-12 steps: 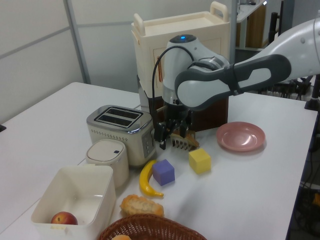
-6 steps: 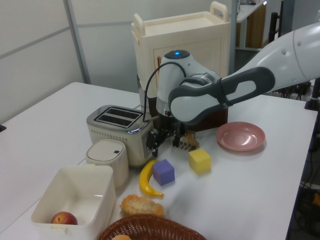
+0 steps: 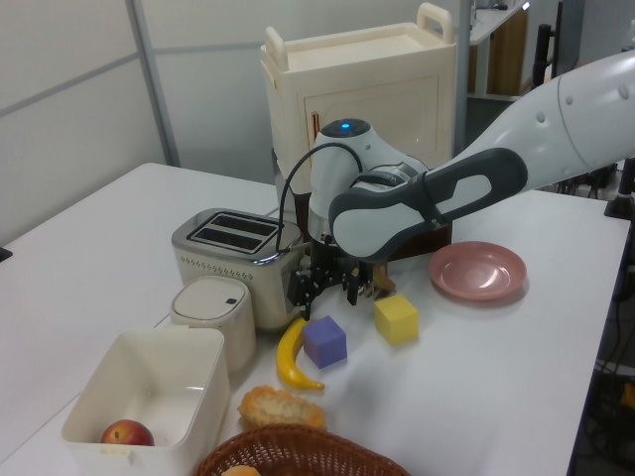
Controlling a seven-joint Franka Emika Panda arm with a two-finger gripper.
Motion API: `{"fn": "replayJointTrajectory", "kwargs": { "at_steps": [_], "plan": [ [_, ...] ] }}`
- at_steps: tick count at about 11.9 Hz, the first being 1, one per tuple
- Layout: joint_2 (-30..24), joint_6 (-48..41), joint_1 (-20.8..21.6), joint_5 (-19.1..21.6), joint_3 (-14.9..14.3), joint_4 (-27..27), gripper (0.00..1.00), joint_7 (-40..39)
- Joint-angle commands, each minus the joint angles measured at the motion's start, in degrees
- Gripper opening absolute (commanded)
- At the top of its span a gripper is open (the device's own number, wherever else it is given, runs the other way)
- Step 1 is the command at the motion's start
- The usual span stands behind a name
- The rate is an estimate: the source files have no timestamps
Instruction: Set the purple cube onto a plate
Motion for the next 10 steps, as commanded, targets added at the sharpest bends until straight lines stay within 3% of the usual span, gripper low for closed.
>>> {"fn": "replayJointTrajectory", "kwargs": {
  "at_steps": [1, 10],
  "plan": [
    [4.0, 4.8, -0.4, 0.2, -1.3, 0.5, 1.0, 3.5],
    [7.3, 5.4, -0.4, -2.0, -1.1, 2.1, 1.0, 3.8]
  ]
}}
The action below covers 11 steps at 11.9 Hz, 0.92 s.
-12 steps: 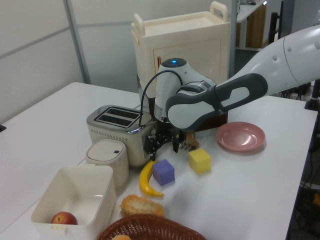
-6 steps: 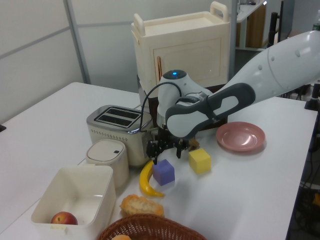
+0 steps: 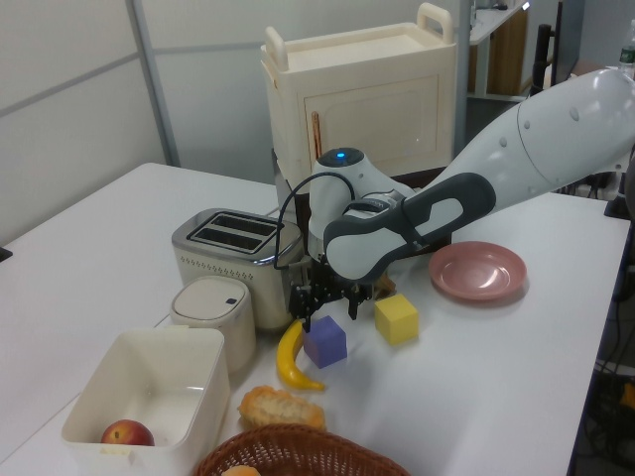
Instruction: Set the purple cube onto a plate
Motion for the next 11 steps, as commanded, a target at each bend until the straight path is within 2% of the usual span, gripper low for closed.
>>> {"fn": "replayJointTrajectory", "kwargs": {
  "at_steps": [1, 6, 7, 8, 11],
  "plan": [
    [0.9, 0.8, 0.6, -2.3, 0.1, 0.3, 1.0, 1.3],
    [2.2, 1.7, 0.6, -4.3, 0.4, 0.3, 1.0, 1.3],
    [2.4, 2.0, 0.6, -4.3, 0.5, 0.3, 0.88, 1.2],
    [2.5, 2.0, 0.5, -4.7, 0.5, 0.3, 0.37, 1.2],
    [2.7, 2.1, 0.6, -5.1, 0.6, 0.3, 0.13, 1.2]
  ]
}}
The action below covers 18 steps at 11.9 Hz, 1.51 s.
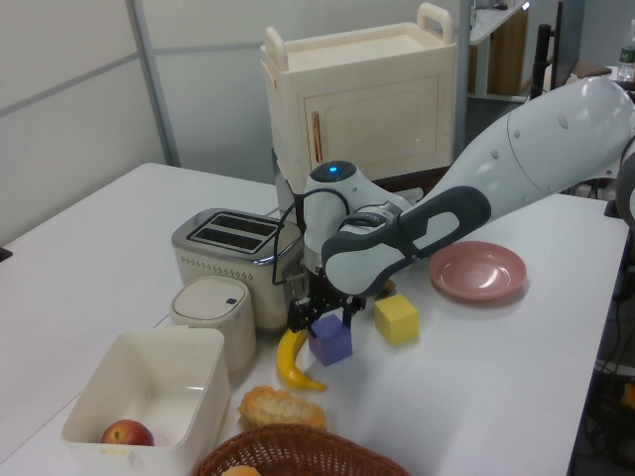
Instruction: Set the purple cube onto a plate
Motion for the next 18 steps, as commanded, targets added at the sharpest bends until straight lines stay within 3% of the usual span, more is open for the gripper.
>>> {"fn": "replayJointTrajectory", "kwargs": {
  "at_steps": [1, 5, 10, 12, 13, 15, 16, 18],
  "plan": [
    [0.9, 1.3, 0.4, -2.1, -0.1, 0.1, 0.1, 1.2],
    [0.4, 1.1, 0.3, -2.1, -0.1, 0.1, 0.06, 1.0],
    [-3.9, -1.5, 0.2, -2.1, -0.1, 0.1, 0.03, 0.7],
    [-3.6, -1.8, 0.3, -2.2, -0.1, 0.0, 0.07, 0.7],
    [-3.5, -1.8, 0.3, -2.2, -0.1, -0.2, 0.49, 0.8],
    [-3.4, -1.8, 0.4, -2.2, -0.1, -0.3, 0.8, 0.8],
    [-3.4, -1.9, 0.5, -2.2, -0.1, -0.2, 1.0, 0.8],
    [-3.8, -2.6, 0.3, -2.2, -0.1, 0.1, 1.0, 0.6]
  ]
}}
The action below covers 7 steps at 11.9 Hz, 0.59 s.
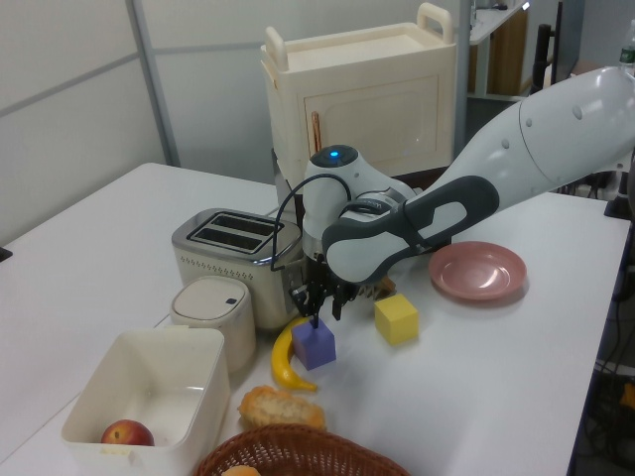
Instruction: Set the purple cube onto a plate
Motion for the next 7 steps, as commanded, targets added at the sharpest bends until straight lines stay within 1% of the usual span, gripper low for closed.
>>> {"fn": "replayJointTrajectory", "kwargs": {
  "at_steps": [1, 4, 6, 7],
  "plan": [
    [-1.8, -2.1, 0.3, -0.9, -0.1, -0.6, 1.0, 0.6],
    [-3.0, -2.5, 0.2, -0.9, -0.1, -0.5, 1.0, -0.1],
    [-2.5, -2.5, 0.5, -0.8, 0.0, -0.5, 1.0, -3.9],
    [-1.8, -1.9, 0.6, -0.8, 1.1, -0.5, 1.0, -3.9]
  ]
}}
